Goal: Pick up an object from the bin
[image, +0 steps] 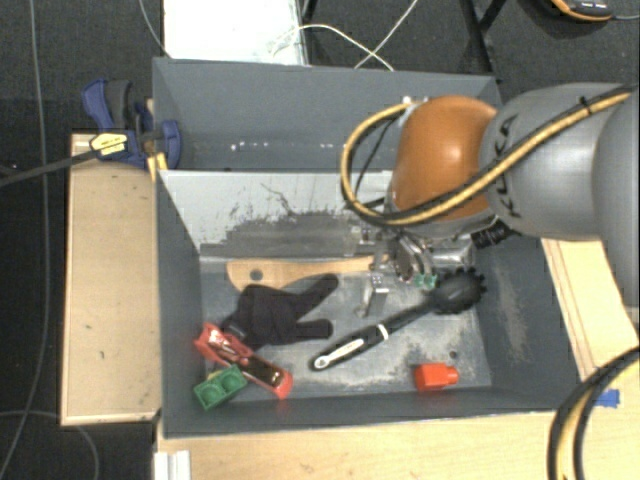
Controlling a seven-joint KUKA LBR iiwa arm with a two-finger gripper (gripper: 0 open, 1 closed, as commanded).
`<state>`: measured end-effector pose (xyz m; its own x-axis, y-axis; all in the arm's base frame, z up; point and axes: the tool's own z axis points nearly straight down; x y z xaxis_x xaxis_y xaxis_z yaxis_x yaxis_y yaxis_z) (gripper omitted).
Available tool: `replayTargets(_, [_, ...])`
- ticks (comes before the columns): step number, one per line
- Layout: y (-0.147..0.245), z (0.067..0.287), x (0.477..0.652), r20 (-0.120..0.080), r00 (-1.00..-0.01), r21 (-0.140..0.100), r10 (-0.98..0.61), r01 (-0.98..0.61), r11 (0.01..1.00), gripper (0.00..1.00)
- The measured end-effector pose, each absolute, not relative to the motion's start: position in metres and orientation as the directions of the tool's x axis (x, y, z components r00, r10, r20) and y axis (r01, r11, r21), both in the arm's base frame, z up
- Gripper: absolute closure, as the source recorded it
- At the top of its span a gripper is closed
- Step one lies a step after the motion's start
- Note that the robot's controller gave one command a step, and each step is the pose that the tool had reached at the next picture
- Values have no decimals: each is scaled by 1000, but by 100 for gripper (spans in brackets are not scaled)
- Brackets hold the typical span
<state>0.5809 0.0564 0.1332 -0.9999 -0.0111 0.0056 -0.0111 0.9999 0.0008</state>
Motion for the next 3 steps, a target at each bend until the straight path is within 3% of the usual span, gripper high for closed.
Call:
replayTargets(1, [56,138,583,-3,-1000,1,-9,-9,1000,0])
replayTargets(2, [138,71,571,-3,-999,3,52,52,999,0])
replayTargets(3, [171,135,554,-18,-996,-1,-85,-85,996,0])
